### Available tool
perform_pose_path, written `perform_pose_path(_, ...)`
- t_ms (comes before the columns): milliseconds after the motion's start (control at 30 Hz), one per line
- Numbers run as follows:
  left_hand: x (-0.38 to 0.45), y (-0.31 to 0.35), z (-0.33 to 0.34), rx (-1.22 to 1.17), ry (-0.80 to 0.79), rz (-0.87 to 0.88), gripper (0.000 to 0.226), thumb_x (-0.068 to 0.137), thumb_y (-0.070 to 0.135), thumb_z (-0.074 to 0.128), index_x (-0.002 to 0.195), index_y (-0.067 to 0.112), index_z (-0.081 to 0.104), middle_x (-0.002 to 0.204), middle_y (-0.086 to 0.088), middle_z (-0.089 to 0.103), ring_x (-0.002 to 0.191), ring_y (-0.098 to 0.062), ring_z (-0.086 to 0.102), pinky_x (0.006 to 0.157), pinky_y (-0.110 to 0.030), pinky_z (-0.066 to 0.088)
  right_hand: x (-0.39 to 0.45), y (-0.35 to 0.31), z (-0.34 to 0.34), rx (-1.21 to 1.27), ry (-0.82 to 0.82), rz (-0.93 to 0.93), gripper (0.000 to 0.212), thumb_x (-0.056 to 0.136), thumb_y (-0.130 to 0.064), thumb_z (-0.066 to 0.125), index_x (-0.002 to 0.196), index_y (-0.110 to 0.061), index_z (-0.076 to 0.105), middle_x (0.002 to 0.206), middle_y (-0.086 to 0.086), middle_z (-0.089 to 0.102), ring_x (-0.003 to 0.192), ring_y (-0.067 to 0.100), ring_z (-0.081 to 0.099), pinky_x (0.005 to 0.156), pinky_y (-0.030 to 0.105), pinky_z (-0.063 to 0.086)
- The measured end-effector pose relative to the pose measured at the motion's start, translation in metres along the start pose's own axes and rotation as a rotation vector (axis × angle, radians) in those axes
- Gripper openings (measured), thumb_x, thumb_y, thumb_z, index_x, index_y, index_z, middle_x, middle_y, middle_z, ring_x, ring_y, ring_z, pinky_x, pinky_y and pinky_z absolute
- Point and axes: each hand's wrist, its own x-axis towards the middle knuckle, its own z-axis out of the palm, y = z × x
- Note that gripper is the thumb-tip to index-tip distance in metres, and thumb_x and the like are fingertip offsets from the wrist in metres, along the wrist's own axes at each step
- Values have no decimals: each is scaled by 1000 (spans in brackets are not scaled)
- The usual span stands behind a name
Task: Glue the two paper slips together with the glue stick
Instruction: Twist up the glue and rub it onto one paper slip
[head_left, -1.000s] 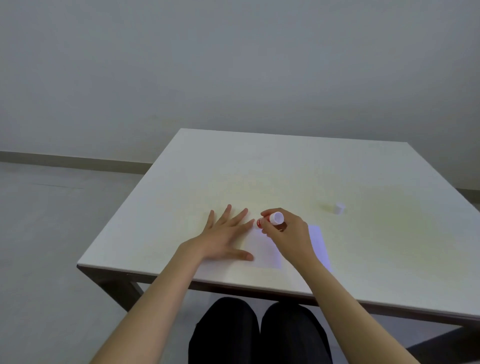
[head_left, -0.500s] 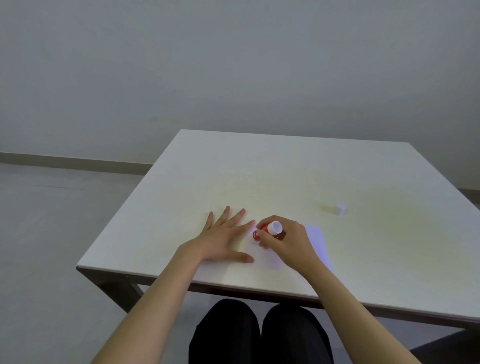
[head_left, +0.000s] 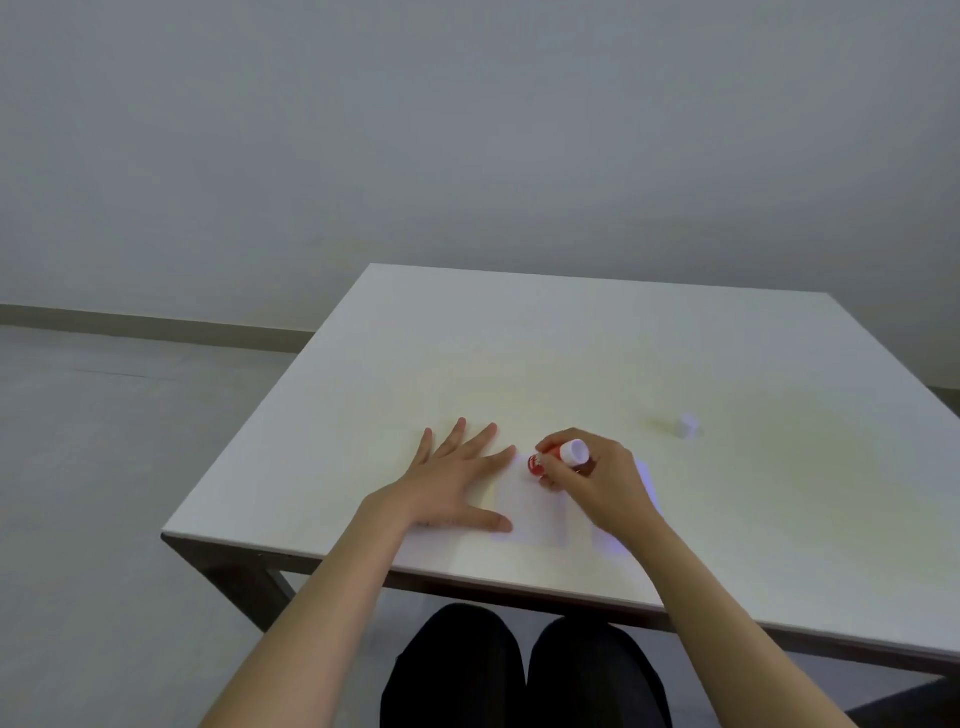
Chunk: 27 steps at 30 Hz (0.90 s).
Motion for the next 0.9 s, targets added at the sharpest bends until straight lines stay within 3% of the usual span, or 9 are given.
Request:
perform_pose_path(67,0,0,0,-3,3,-1,94,73,71,56,149,47,6,161,13,-14,144,-17,-27,114,-52,-20,-1,2,2,-48,31,-25,3,83,-18,67,83,-19,70,83,-2,74,80,17,70,81,40,56)
perform_pose_path(167,1,-1,1,-4,4,-6,94,72,73,55,148,48,5,160,14,-15,144,-17,-28,114,-52,-21,-13,0,10,-57,-91,-50,4,77,-26,66,79,-26,70,80,-5,73,76,13,69,75,33,57)
perform_pose_path(267,3,-1,3,6,5,-17,95,71,74,55,148,49,4,160,15,-16,144,-16,-29,114,-51,-21,-17,-2,11,5,-174,-34,7,74,-24,64,75,-21,70,77,0,74,68,16,69,69,32,58)
perform_pose_path(367,2,-1,2,15,-5,-11,96,71,73,55,148,48,3,160,14,-16,144,-17,-28,114,-52,-21,-10,0,4,36,-58,11,5,79,-16,67,77,-19,71,74,-3,75,70,12,70,68,22,55)
perform_pose_path(467,2,-2,2,10,-2,-10,96,71,73,55,148,48,4,160,14,-15,144,-17,-27,114,-51,-22,-7,3,1,-40,82,35,3,81,-21,69,82,-21,71,82,-7,74,81,12,69,75,24,54)
perform_pose_path(700,3,-1,3,10,5,-20,95,72,71,57,148,48,5,160,15,-15,145,-17,-26,114,-51,-21,-31,0,4,-4,-125,-18,4,74,-23,68,77,-23,70,80,-3,74,70,13,69,68,30,57)
perform_pose_path(900,4,-3,3,-15,6,-10,96,70,73,57,148,48,6,160,15,-14,145,-17,-26,114,-50,-22,-26,4,-10,18,72,58,5,79,-12,68,81,-16,71,78,-1,75,67,15,70,69,27,56)
